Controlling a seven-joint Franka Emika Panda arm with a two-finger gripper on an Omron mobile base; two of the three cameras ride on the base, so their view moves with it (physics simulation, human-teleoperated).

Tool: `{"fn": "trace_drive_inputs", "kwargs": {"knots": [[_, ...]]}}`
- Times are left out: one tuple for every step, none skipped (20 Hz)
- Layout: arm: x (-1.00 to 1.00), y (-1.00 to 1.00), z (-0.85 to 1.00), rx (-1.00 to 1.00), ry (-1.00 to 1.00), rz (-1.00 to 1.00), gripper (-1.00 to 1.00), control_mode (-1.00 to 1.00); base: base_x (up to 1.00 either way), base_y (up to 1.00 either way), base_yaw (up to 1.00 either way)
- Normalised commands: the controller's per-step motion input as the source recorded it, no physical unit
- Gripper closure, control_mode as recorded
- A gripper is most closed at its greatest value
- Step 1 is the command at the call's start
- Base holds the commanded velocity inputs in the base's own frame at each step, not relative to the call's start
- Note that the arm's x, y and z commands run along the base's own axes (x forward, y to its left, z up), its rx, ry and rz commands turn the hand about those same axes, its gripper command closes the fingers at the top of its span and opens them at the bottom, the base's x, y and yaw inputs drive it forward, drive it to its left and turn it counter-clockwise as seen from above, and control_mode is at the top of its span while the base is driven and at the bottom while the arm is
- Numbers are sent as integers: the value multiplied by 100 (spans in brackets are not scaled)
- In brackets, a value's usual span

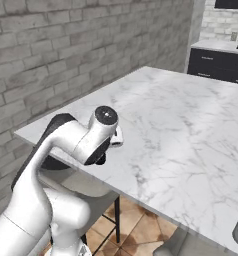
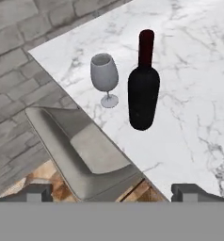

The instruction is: There is a wine glass and glass cup on the dining counter. Place the wine bottle next to the wine glass and the juice bottle next to the glass cup.

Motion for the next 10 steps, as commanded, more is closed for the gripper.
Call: {"fn": "trace_drive_inputs", "kwargs": {"knots": [[-55, 16, 11, -29, 0, -25, -100, -100, 0, 0, 0], [-51, 13, 12, -23, 0, -27, -100, -100, 0, 0, 0], [-50, 14, 12, -23, 0, -27, -100, -100, 0, 0, 0], [-51, 16, 11, -25, 0, -28, -100, -100, 0, 0, 0], [-51, 17, 12, -25, 0, -29, -100, -100, 0, 0, 0], [-50, 20, 12, -27, 0, -30, -100, -100, 0, 0, 0], [-49, 17, 12, -23, 0, -33, -100, -100, 0, 0, 0], [-52, 17, 9, -27, 0, -33, -100, -100, 0, 0, 0], [-54, 16, 7, -28, -3, -34, -100, -100, 0, 0, 0], [-55, 16, 7, -29, -4, -33, -100, -100, 0, 0, 0]]}}
